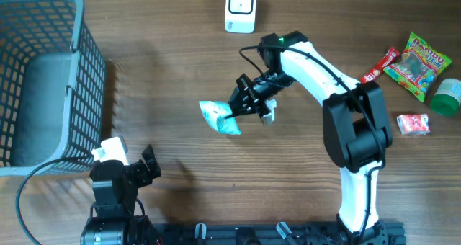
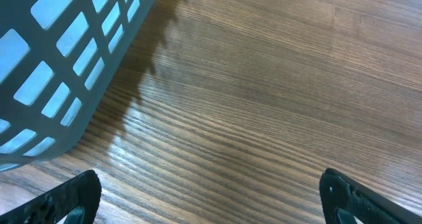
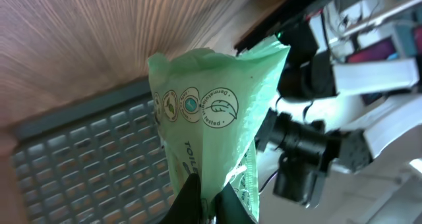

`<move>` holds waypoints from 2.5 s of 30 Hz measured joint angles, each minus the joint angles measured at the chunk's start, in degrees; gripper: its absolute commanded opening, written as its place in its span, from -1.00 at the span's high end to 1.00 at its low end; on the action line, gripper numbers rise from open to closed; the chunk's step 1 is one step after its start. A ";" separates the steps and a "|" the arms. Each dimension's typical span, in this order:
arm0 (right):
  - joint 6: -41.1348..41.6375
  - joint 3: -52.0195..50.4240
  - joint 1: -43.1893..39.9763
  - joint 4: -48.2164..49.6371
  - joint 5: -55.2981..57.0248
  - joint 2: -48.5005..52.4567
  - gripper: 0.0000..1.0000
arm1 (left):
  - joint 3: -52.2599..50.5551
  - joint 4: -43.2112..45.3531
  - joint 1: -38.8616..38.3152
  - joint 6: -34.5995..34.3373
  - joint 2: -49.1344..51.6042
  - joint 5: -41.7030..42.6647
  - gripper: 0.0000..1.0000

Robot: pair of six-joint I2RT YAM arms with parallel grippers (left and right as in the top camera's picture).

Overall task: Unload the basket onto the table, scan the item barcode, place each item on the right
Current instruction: 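Lift the wipes pack and hold it to the scanner, then carry the wipes pack to the right edge and release it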

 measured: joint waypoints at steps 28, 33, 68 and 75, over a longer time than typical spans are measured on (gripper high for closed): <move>-47.71 -10.32 -15.69 -12.72 -5.46 0.20 0.91 | 0.00 0.00 0.00 0.00 0.00 -0.02 -1.00; -66.38 -6.64 -14.93 -16.00 -8.39 0.20 0.91 | -0.02 0.00 0.00 0.00 0.00 -0.02 -1.00; -15.56 13.90 -6.80 66.23 38.14 11.50 0.91 | -0.02 0.02 0.00 0.00 0.00 -0.02 -1.00; -25.57 19.63 -12.11 43.89 38.36 9.18 0.91 | -0.02 0.02 0.00 0.00 0.00 -0.02 -1.00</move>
